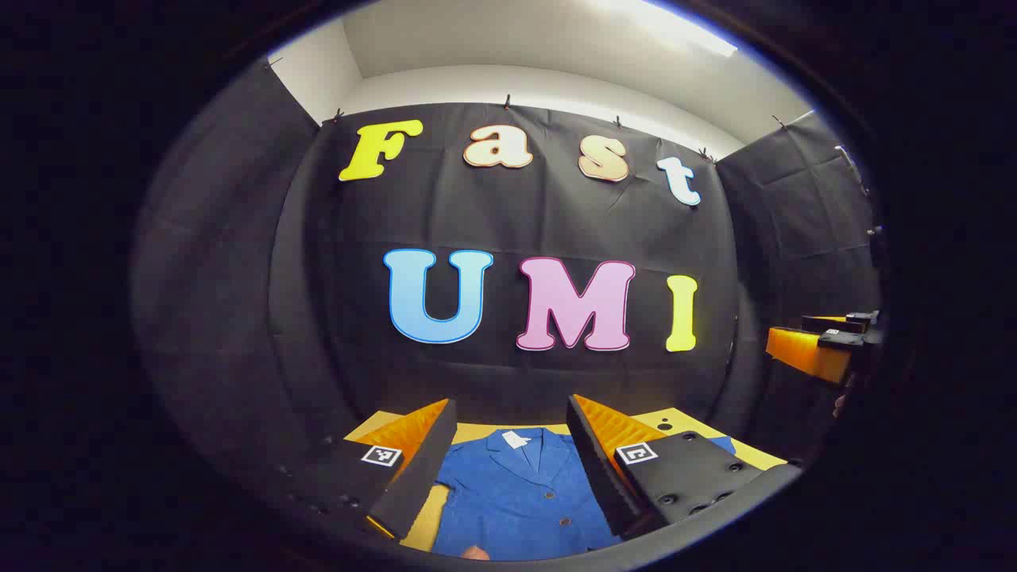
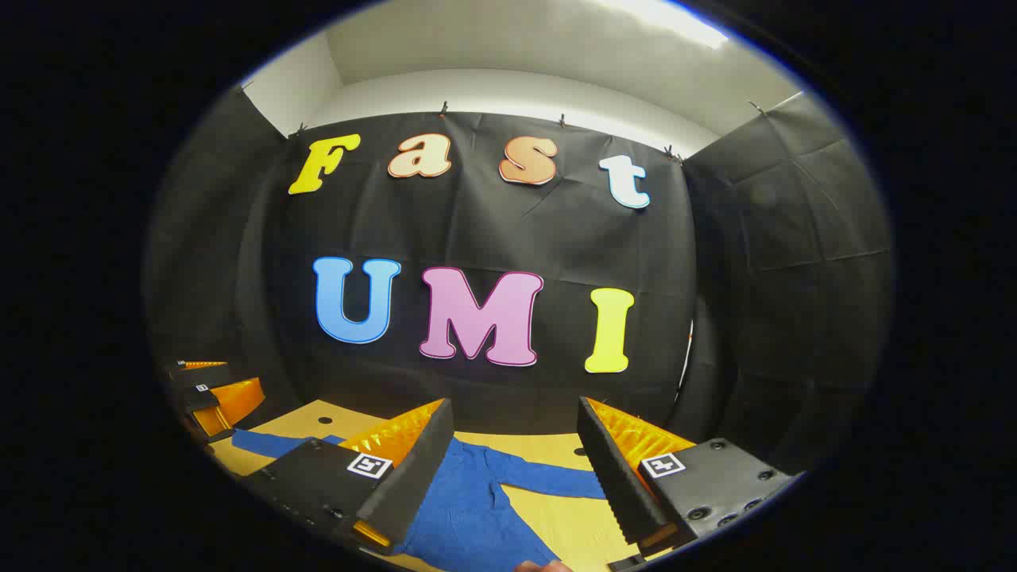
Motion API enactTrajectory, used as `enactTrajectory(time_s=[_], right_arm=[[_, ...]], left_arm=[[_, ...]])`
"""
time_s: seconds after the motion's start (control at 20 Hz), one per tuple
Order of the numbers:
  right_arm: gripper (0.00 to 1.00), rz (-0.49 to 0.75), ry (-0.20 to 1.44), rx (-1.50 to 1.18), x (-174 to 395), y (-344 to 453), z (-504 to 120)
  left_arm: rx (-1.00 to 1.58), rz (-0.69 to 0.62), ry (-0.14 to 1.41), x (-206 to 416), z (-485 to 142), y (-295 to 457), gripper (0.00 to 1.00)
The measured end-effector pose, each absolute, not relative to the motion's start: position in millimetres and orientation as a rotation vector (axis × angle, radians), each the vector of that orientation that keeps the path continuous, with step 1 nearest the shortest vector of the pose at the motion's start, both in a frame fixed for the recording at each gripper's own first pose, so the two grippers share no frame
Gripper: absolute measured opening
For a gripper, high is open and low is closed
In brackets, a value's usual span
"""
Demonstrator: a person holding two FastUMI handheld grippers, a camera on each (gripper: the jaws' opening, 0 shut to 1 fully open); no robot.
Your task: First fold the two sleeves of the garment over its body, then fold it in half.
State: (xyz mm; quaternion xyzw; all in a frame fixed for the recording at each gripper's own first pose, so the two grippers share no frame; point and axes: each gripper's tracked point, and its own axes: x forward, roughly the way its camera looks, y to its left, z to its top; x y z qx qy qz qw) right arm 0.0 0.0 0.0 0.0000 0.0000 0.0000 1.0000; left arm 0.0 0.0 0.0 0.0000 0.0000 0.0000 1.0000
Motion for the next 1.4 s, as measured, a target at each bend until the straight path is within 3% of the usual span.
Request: enactTrajectory(time_s=[0.05,0.45,0.5,0.55,0.7,0.75,0.8,0.95,1.0,1.15,1.2,1.35,1.4], right_arm=[[0.98,-0.003,0.006,-0.001,1,-1,-2],[0.98,-0.034,0.036,0.010,6,-11,-17],[0.92,-0.040,0.040,0.008,6,-14,-19],[0.98,-0.046,0.043,0.007,6,-16,-21],[0.98,-0.070,0.046,-0.001,7,-26,-23],[0.92,-0.081,0.041,-0.007,7,-31,-23],[0.98,-0.093,0.040,-0.012,9,-36,-24],[0.98,-0.136,0.042,-0.002,12,-53,-25],[0.92,-0.149,0.043,0.002,12,-58,-25],[0.92,-0.180,0.040,0.009,12,-67,-25],[0.98,-0.186,0.040,0.005,13,-69,-26],[0.98,-0.198,0.037,-0.008,16,-76,-28],[0.92,-0.203,0.040,-0.008,18,-79,-29]], left_arm=[[0.004,-0.001,-0.001,0,-1,0,0.80],[-0.008,-0.007,0.007,5,-3,-1,0.81],[-0.005,-0.008,0.006,5,-2,-1,0.80],[-0.002,-0.010,0.003,5,-2,0,0.80],[-0.005,-0.012,-0.005,5,1,1,0.80],[-0.009,-0.011,-0.004,5,0,2,0.80],[-0.011,-0.010,-0.003,4,0,3,0.81],[-0.008,-0.002,0.001,1,-3,8,0.80],[-0.006,0.000,0.001,-1,-2,10,0.80],[-0.005,0.009,0.002,-3,-3,17,0.80],[-0.006,0.010,0.002,-4,-3,18,0.81],[-0.004,0.016,-0.004,-7,-1,24,0.80],[-0.003,0.020,-0.005,-8,0,26,0.80]])
